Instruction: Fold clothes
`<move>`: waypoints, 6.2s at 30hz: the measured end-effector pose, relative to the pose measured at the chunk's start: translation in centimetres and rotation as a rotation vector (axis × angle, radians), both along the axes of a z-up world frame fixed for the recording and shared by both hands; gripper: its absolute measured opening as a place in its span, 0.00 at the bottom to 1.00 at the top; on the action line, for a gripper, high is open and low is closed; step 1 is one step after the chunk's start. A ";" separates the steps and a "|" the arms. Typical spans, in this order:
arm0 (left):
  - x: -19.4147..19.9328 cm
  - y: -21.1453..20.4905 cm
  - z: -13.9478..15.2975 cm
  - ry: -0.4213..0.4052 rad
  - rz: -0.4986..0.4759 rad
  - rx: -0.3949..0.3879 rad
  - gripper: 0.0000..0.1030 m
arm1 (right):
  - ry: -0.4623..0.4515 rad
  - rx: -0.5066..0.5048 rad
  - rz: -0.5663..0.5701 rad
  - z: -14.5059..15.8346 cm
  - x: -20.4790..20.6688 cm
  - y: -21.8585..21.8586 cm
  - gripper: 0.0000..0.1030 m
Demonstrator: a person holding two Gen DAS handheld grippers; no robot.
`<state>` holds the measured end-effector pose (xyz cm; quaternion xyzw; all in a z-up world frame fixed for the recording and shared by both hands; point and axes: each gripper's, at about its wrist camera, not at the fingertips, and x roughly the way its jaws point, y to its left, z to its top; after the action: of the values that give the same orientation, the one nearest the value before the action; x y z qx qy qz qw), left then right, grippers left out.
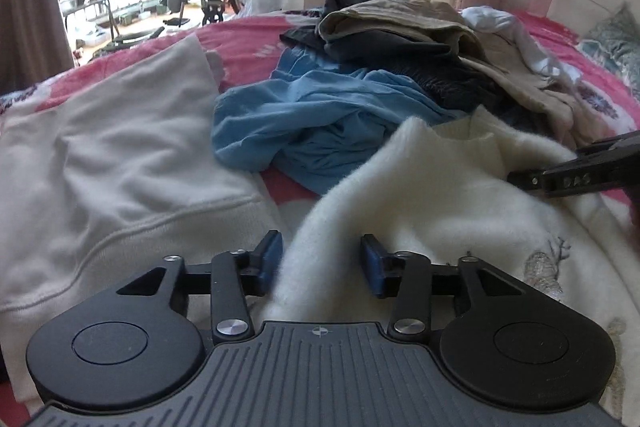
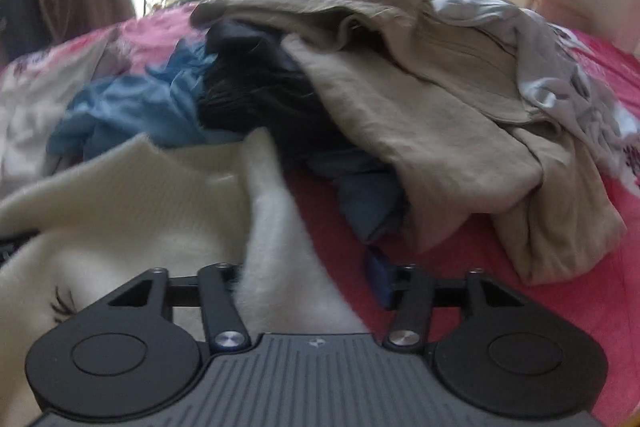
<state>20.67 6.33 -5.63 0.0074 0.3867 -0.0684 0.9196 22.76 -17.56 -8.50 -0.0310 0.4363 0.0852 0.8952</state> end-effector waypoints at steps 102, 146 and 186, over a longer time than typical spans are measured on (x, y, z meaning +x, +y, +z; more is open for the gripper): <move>-28.4 24.3 7.1 0.111 0.555 0.058 0.54 | 0.185 0.340 0.173 1.9 -25.7 5.1 0.50; -25.6 -0.8 -1.0 0.272 -0.157 -0.135 0.65 | 0.247 0.154 -0.027 5.0 -31.8 -0.9 0.55; -25.4 -1.6 -1.8 0.260 -0.142 -0.088 0.70 | 0.156 0.370 -0.233 7.5 -32.0 -6.2 0.13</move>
<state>-4.73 4.76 -7.40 -0.0147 0.4979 -0.1504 0.8540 -9.24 -23.77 -0.99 0.1907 0.4816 0.0621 0.8531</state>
